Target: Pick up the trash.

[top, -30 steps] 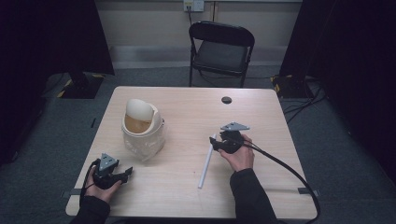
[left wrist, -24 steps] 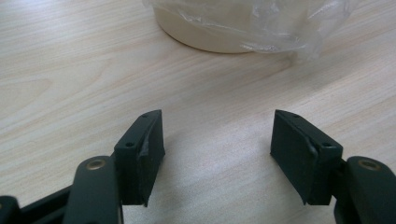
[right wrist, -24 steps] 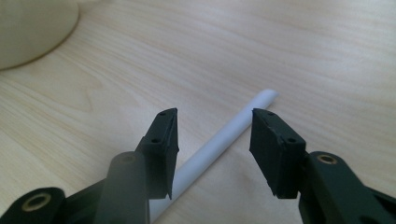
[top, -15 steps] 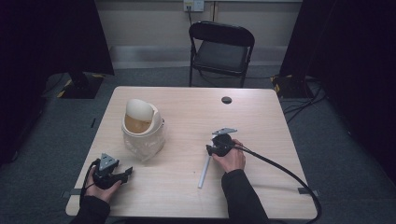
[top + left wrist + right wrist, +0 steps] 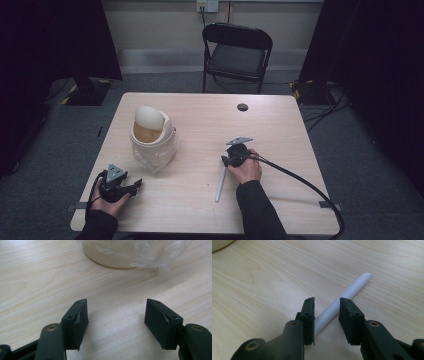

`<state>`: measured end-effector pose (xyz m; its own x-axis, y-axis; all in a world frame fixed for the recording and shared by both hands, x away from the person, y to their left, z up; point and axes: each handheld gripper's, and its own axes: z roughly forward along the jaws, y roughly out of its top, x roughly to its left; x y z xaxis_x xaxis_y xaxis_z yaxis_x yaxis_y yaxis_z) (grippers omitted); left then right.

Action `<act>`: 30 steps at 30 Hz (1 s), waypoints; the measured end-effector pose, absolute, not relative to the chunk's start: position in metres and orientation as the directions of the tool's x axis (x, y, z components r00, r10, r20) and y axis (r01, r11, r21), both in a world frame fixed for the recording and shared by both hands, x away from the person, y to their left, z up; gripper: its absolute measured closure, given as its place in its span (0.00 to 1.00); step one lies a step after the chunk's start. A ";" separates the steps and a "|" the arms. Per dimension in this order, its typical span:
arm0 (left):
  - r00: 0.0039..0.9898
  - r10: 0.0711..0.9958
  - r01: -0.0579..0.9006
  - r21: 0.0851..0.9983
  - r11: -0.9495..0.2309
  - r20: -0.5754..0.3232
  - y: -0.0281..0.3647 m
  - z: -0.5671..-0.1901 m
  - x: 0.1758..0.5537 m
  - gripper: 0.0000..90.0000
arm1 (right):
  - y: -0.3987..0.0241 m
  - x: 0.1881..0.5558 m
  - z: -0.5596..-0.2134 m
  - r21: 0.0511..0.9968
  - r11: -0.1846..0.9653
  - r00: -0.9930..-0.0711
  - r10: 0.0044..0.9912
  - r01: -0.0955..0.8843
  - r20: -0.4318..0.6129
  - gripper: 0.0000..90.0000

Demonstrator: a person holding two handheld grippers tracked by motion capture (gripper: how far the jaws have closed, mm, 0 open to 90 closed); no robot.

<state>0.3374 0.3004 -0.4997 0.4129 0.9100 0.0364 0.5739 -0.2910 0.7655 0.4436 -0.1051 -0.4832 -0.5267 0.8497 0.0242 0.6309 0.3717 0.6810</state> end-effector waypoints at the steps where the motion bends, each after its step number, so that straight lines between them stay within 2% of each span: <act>1: 0.413 0.910 0.574 0.766 -0.291 0.036 0.300 -0.500 0.337 0.39 | -0.105 0.444 -0.484 0.678 0.366 -0.514 0.857 0.637 0.020 0.72; 5: 0.414 0.910 0.574 0.765 -0.291 0.035 0.301 -0.500 0.338 0.39 | -0.104 0.446 -0.486 0.680 0.356 -0.498 0.867 0.641 0.016 0.72; 12: 0.414 0.910 0.574 0.766 -0.291 0.036 0.300 -0.500 0.337 0.39 | -0.106 0.447 -0.485 0.674 0.350 -0.484 0.875 0.650 0.013 0.81; 13: 0.414 0.910 0.574 0.765 -0.291 0.036 0.301 -0.500 0.337 0.39 | -0.106 0.448 -0.485 0.673 0.352 -0.483 0.876 0.650 0.009 0.83; 14: 0.414 0.910 0.574 0.765 -0.291 0.036 0.301 -0.500 0.337 0.39 | -0.107 0.448 -0.485 0.672 0.354 -0.481 0.877 0.650 0.004 0.89; 22: 0.416 0.909 0.574 0.766 -0.291 0.033 0.301 -0.500 0.338 0.40 | -0.108 0.449 -0.483 0.668 0.346 -0.488 0.872 0.658 0.029 0.91; 30: 0.414 0.910 0.578 0.766 -0.281 0.022 0.301 -0.500 0.338 0.40 | -0.116 0.444 -0.454 0.775 0.282 -0.536 0.840 0.566 0.086 0.91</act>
<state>0.3379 0.3011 -0.4999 0.4142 0.9099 0.0217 0.5776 -0.2812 0.7663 0.4438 -0.1164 -0.4537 -0.5364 0.8396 0.0863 0.5661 0.2820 0.7746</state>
